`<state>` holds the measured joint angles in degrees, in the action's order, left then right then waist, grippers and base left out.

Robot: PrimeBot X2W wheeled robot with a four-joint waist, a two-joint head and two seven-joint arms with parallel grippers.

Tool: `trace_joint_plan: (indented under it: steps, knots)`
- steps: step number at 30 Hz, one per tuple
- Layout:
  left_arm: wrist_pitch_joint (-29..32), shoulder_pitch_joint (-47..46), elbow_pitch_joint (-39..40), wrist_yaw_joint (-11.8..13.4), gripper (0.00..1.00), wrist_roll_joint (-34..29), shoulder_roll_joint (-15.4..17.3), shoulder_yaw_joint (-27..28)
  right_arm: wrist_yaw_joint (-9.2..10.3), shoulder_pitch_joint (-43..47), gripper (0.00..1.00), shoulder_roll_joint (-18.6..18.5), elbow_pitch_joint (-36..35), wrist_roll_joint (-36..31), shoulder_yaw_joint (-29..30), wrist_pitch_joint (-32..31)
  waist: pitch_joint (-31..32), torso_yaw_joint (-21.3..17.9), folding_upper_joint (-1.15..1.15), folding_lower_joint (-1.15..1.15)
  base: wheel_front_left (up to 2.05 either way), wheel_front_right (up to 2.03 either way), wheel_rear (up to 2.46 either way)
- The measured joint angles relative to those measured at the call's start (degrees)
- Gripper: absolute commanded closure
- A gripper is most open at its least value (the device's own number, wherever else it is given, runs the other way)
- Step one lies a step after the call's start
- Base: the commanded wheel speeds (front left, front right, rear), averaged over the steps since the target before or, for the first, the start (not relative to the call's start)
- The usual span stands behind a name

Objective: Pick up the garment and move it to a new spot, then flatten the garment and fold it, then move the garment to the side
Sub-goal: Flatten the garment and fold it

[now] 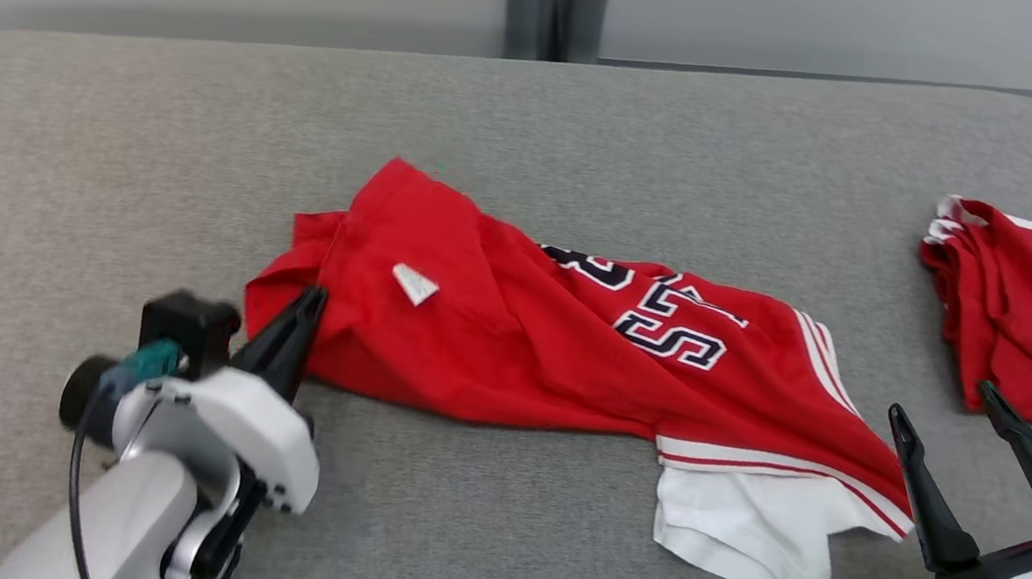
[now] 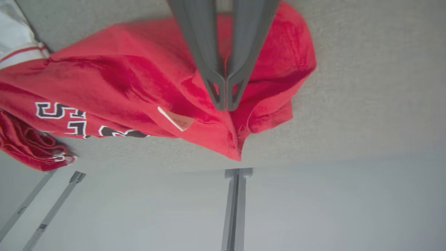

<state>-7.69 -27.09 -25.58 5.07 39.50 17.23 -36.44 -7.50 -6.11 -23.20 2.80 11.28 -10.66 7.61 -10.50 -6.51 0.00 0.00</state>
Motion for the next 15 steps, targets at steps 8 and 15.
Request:
trace_joint_plan:
  steps: [8,15]
  knots:
    - [-0.34,11.38,6.87,4.30,1.00,1.68,4.15,1.22,0.00,0.93,0.00,0.46,-0.46,-0.25,0.00,-0.11,0.81,4.76,0.00,0.00,0.00,0.00,0.00]
    - [-2.10,18.72,11.60,7.34,1.00,4.15,6.98,4.42,0.00,0.87,0.00,0.45,-1.08,-0.24,-0.02,-0.59,1.10,6.40,0.00,0.00,0.00,0.00,0.00]
